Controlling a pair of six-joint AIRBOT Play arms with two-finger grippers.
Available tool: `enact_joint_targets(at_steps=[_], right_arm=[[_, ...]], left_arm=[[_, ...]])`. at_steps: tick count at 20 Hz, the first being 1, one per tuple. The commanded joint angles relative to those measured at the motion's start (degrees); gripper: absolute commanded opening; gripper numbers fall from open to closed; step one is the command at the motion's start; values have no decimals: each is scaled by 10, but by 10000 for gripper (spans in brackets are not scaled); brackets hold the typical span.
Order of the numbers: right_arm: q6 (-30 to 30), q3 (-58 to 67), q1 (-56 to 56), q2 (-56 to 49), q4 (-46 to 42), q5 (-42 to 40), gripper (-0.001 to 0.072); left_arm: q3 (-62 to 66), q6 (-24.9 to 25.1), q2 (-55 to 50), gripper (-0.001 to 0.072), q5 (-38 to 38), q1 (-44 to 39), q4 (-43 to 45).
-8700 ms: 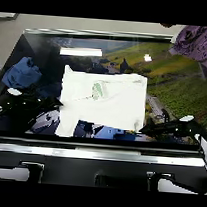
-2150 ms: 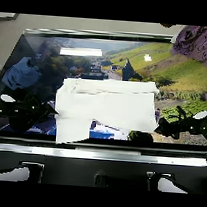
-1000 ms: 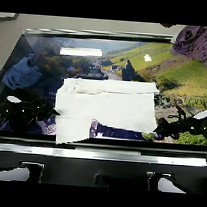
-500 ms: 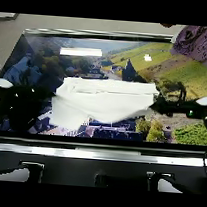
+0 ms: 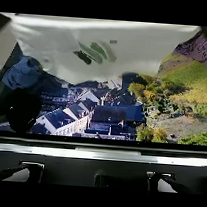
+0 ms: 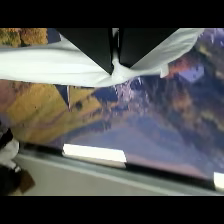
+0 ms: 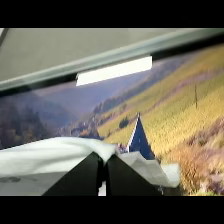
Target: Fold the clothes and pants, and hang the long-sleeved shirts on hangers.
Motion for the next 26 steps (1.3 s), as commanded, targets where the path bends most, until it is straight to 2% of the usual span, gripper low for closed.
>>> enact_joint_targets(at_steps=[1, 7, 10, 13, 16, 19, 22, 26], right_arm=[[23, 97, 1, 78, -113, 31, 21], [58, 97, 1, 236, -254, 58, 21], [83, 97, 1, 252, -264, 59, 21], [100, 88, 1, 223, -263, 65, 21], [102, 60, 1, 152, -253, 122, 22], [99, 35, 1, 35, -253, 183, 22], [99, 8, 1, -94, -252, 175, 22], [99, 8, 1, -268, -238, 148, 22]], left_arm=[[64, -50, 91, 15, -21, 0, 80], [64, -113, 221, 15, -72, 0, 158], [64, -123, 236, 15, -85, 0, 175], [53, -112, 212, 15, -86, -1, 171], [14, -77, 158, 15, -95, -21, 157], [-35, -28, 65, 15, -92, -60, 158], [-48, 1, -74, 16, -89, -81, 158], [-48, 5, -255, 16, -11, -90, 158]])
